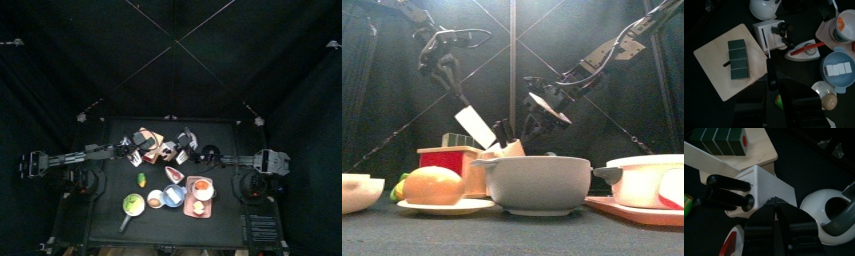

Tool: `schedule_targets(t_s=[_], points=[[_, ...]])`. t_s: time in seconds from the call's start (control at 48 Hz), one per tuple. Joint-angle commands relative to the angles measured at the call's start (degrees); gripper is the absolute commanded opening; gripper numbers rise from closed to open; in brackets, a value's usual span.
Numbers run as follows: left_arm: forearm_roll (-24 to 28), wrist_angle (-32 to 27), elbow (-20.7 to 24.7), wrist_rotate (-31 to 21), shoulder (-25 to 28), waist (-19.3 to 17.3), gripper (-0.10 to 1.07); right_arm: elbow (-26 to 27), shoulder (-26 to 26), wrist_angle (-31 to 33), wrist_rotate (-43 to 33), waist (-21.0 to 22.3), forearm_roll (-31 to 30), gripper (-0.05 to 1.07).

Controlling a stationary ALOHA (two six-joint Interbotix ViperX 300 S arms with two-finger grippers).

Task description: Put cleaver back in holder

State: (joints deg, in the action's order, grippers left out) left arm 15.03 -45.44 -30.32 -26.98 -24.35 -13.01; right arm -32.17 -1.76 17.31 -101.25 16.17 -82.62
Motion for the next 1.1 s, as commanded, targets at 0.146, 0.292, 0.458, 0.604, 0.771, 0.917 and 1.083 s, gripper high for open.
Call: schedule_targets(t_s=[0.146,0.292,0.458,0.604,0.771,0.917,1.083], points=[[0.5,-0.3,1.8,0.0,0.6,-0.2,0.54,1.5,0.9,-0.5,0.3,0.3,-0.3,0.41],[0.7,-0.4,1.8,0.0,0.9,-0.4,0.54,1.6,0.8,-0.6,0.3,0.3,-0.3,0.41],[0.7,0.0,1.9,0.0,1.0,-0.4,0.54,1.6,0.8,-1.2,0.3,0.3,-0.3,0.41],[0.8,0.2,2.0,0.0,1.1,-0.5,0.54,1.6,0.8,-1.8,0.3,0.3,-0.3,0.41],[0.8,0.6,2.2,0.0,1.6,-0.5,0.54,1.6,0.8,-2.3,0.3,0.3,-0.3,0.41],[0.8,1.0,2.7,0.1,2.4,-0.6,0.54,1.6,0.8,-2.7,0.3,0.3,-0.3,0.41],[0.9,1.7,3.4,0.1,3.6,-1.3,0.54,1.6,0.8,-2.8,0.3,0.3,-0.3,0.41]])
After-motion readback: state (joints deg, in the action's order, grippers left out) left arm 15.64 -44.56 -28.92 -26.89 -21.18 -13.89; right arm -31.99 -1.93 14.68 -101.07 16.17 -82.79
